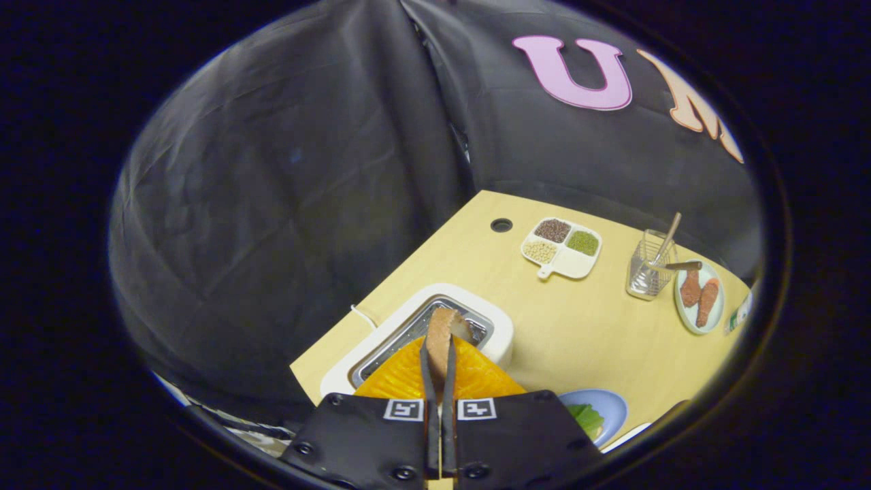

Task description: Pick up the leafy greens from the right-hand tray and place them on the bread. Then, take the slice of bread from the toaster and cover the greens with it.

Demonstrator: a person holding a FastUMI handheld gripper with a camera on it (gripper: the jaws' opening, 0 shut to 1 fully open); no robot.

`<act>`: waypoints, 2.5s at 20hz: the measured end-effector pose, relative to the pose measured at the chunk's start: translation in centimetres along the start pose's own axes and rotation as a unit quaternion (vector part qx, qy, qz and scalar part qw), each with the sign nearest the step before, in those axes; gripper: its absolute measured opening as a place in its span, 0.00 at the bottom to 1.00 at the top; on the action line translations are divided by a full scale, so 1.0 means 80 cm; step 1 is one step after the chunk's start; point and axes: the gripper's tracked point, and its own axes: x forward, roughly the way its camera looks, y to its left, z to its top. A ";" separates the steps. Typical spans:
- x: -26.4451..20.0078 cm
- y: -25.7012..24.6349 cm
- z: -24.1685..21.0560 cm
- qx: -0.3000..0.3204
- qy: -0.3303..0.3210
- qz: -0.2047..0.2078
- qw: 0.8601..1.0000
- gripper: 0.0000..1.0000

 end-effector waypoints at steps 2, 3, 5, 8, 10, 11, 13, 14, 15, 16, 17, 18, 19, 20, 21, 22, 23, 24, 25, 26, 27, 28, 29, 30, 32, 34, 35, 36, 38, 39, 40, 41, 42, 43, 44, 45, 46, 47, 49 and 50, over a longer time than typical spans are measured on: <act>-0.014 -0.002 0.004 0.005 -0.013 0.005 1.000 0.04; -0.024 -0.005 0.007 0.010 -0.019 0.008 1.000 0.04; -0.045 -0.011 0.011 0.018 -0.033 0.010 0.999 0.04; -0.070 -0.018 0.015 0.037 -0.050 0.022 0.998 0.04; -0.090 -0.026 0.017 0.042 -0.059 0.021 0.997 0.04; -0.096 -0.030 0.018 0.044 -0.065 0.018 0.997 0.04; -0.107 -0.046 0.015 0.034 -0.072 0.001 0.997 0.04; -0.111 -0.053 0.010 0.030 -0.073 -0.004 0.997 0.04; -0.112 -0.057 0.006 0.033 -0.072 -0.002 0.997 0.04; -0.117 -0.058 0.000 0.037 -0.073 -0.002 0.997 0.04; -0.120 -0.065 -0.004 0.040 -0.074 -0.008 0.996 0.04; -0.123 -0.075 -0.012 0.042 -0.072 -0.015 0.996 0.04; -0.123 -0.083 -0.017 0.042 -0.071 -0.021 0.996 0.04; -0.125 -0.088 -0.025 0.043 -0.069 -0.026 0.996 0.04; -0.127 -0.092 -0.033 0.046 -0.067 -0.028 0.996 0.04; -0.129 -0.096 -0.040 0.051 -0.066 -0.029 0.996 0.04; -0.130 -0.101 -0.046 0.056 -0.066 -0.030 0.996 0.04; -0.128 -0.105 -0.052 0.062 -0.067 -0.032 0.995 0.04; -0.128 -0.111 -0.059 0.067 -0.067 -0.033 0.995 0.04; -0.128 -0.116 -0.065 0.073 -0.067 -0.035 0.994 0.04; -0.126 -0.122 -0.071 0.082 -0.067 -0.037 0.994 0.04; -0.124 -0.124 -0.081 0.091 -0.065 -0.036 0.993 0.04; -0.122 -0.129 -0.089 0.101 -0.064 -0.036 0.992 0.04; -0.119 -0.132 -0.097 0.109 -0.062 -0.035 0.991 0.04; -0.115 -0.144 -0.110 0.130 -0.063 -0.036 0.989 0.04; -0.107 -0.155 -0.127 0.150 -0.061 -0.037 0.986 0.04; -0.105 -0.161 -0.134 0.159 -0.059 -0.038 0.985 0.04; -0.105 -0.166 -0.140 0.165 -0.058 -0.038 0.984 0.04; -0.099 -0.180 -0.157 0.177 -0.054 -0.044 0.982 0.04; -0.096 -0.187 -0.165 0.184 -0.049 -0.047 0.981 0.04; -0.096 -0.190 -0.175 0.189 -0.044 -0.048 0.980 0.04; -0.096 -0.197 -0.181 0.194 -0.042 -0.053 0.979 0.07; -0.095 -0.205 -0.186 0.197 -0.041 -0.060 0.978 0.07; -0.095 -0.208 -0.191 0.199 -0.038 -0.061 0.977 0.07; -0.097 -0.214 -0.195 0.201 -0.037 -0.065 0.977 0.13; -0.097 -0.219 -0.201 0.202 -0.034 -0.068 0.976 0.18; -0.106 -0.225 -0.209 0.199 -0.027 -0.075 0.977 0.23; -0.105 -0.233 -0.218 0.193 -0.022 -0.083 0.977 0.29; -0.113 -0.235 -0.226 0.185 -0.016 -0.088 0.979 0.45; -0.115 -0.240 -0.231 0.178 -0.014 -0.098 0.979 0.56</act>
